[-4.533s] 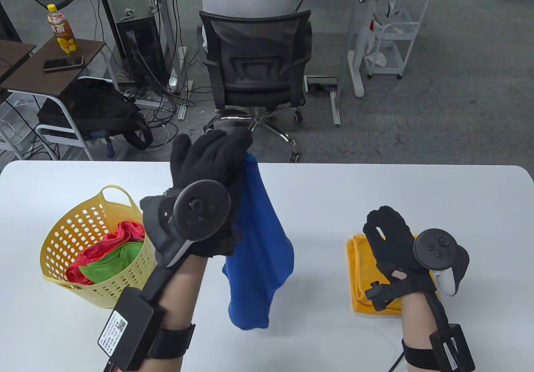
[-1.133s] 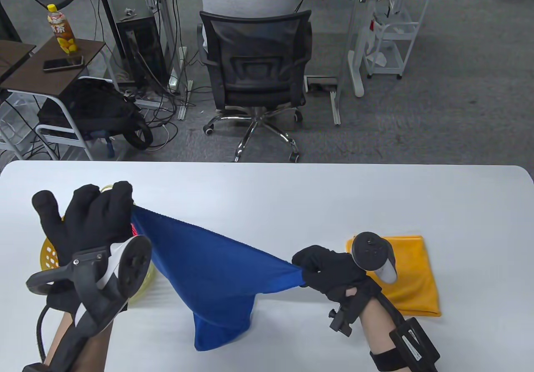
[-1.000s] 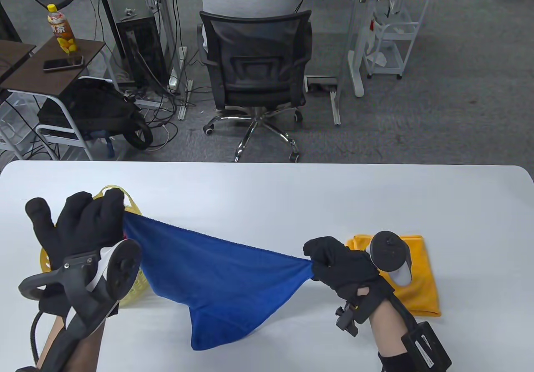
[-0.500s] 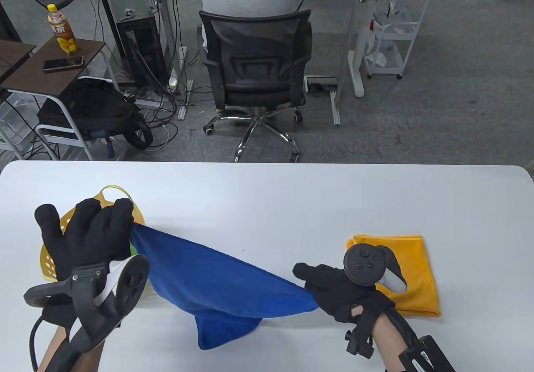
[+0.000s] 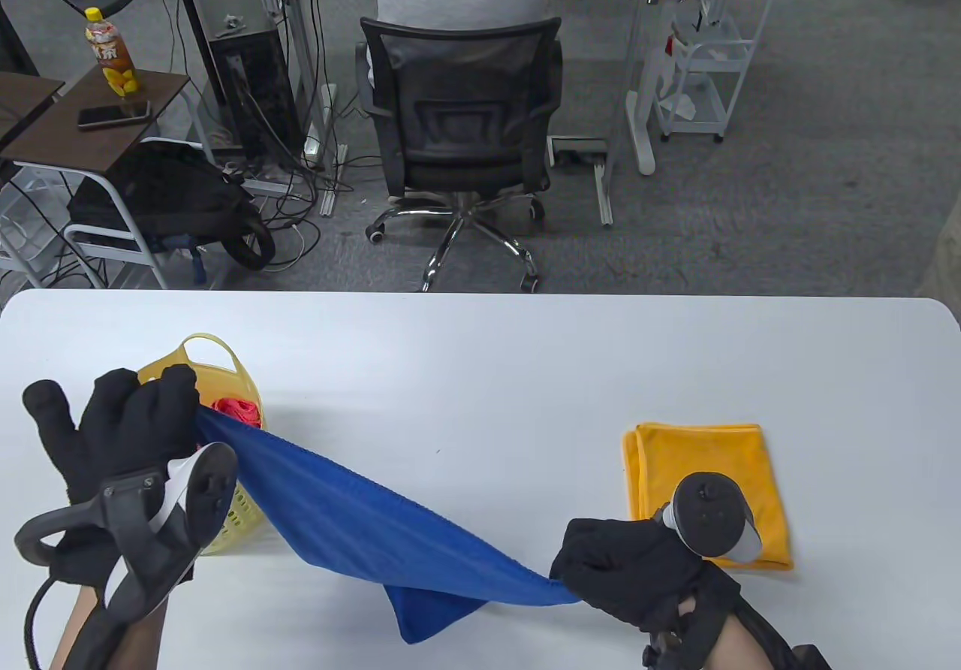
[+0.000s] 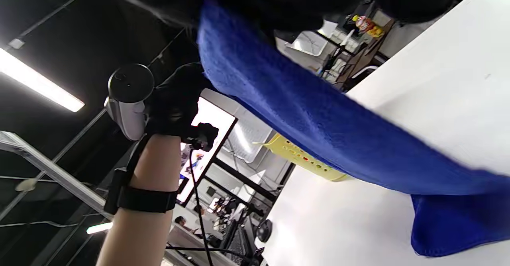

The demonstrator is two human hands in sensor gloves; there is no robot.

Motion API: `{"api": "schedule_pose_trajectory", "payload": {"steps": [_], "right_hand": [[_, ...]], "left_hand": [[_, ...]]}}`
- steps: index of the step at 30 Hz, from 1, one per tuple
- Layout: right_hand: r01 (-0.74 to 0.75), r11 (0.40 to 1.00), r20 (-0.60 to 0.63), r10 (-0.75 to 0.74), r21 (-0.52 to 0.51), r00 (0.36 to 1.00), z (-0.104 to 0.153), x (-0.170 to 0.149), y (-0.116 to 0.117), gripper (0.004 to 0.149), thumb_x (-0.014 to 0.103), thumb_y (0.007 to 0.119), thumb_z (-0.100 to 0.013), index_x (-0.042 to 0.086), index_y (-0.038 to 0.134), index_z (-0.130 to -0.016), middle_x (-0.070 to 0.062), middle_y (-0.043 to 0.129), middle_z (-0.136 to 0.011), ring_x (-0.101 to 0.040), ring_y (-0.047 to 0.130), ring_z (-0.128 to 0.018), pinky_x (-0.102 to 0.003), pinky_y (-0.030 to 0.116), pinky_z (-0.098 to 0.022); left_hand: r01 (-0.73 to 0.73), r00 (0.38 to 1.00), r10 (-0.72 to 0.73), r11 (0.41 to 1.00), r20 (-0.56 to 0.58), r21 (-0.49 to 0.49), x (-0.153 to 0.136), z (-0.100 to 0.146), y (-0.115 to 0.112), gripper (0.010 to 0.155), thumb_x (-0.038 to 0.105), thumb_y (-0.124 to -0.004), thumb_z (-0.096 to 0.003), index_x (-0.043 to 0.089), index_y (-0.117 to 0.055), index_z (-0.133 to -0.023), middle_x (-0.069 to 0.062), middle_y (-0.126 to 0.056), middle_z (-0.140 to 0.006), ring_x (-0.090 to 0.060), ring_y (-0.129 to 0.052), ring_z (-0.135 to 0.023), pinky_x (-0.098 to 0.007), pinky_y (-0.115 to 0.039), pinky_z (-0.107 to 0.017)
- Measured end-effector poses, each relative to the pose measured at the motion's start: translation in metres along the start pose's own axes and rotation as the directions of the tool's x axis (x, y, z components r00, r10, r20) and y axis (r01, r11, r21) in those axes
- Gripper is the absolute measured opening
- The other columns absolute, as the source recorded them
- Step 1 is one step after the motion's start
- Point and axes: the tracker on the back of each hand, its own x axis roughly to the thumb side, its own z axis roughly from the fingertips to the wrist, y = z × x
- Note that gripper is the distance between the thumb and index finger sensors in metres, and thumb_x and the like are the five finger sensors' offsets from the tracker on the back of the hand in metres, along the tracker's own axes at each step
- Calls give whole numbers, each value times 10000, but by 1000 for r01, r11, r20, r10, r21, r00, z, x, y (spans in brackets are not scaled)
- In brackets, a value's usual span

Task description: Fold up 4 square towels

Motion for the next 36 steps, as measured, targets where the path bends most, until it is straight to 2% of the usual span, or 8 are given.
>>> {"api": "schedule_pose_trajectory", "payload": {"steps": [6,10,14,17,20,25,30,36], "right_hand": [[-175,979,-80,184,104,980,8,7,-15,365,256,737,-508,27,850,-769,-201,831,-635,-291,872,-380,-658,638,-572],[-531,841,-195,541,104,818,12,20,-37,366,207,747,-504,25,830,-810,-222,830,-689,-314,901,-441,-665,657,-585],[-743,666,-450,646,-61,616,-16,5,-95,368,204,748,-503,49,816,-830,-219,807,-748,-355,878,-522,-697,582,-620],[-758,596,-550,552,-265,626,-32,-8,-133,366,207,763,-497,45,830,-817,-224,803,-730,-371,845,-502,-696,548,-620],[-742,271,-548,531,-613,646,-32,11,-153,363,221,788,-482,49,861,-794,-216,829,-693,-354,858,-459,-687,574,-607],[-696,60,-546,573,-716,611,-16,59,-156,360,238,795,-481,69,867,-791,-198,835,-695,-341,867,-463,-672,587,-614],[-743,156,-516,628,-651,583,-5,62,-142,356,233,792,-481,73,870,-790,-199,833,-709,-347,867,-481,-677,579,-619],[-818,516,-415,707,-252,574,37,-5,-70,344,236,804,-492,104,889,-798,-194,824,-780,-382,845,-570,-717,502,-648]], "left_hand": [[-2,1000,1,1000,-19,-17,-10,-5,-5,404,375,-790,-485,417,-827,-885,167,-995,-798,-111,-886,-962,-562,-425,-890],[-51,999,51,997,9,-56,-13,-10,-8,416,393,-800,-472,414,-842,-885,174,-1016,-785,-100,-896,-959,-554,-440,-891],[-53,998,58,956,9,-287,1,-34,-35,404,441,-823,-454,376,-909,-843,135,-1061,-755,-128,-903,-974,-569,-451,-890],[-30,999,33,946,4,-324,21,-55,-53,398,451,-831,-438,397,-930,-820,124,-1059,-774,-145,-904,-975,-582,-440,-889],[5,1000,-11,982,-29,-189,34,-76,-37,399,457,-809,-438,434,-904,-825,139,-1027,-817,-147,-889,-987,-578,-437,-892],[-75,993,85,991,-87,113,22,-91,18,402,454,-801,-451,435,-874,-845,144,-993,-846,-146,-849,-1012,-575,-416,-895],[-226,974,226,974,-24,9,9,-71,23,403,439,-820,-460,405,-885,-856,111,-976,-884,-188,-817,-1037,-593,-398,-886],[-65,959,149,944,242,-324,18,52,-42,397,453,-856,-456,398,-932,-842,95,-960,-935,-214,-788,-1067,-604,-379,-884]]}}
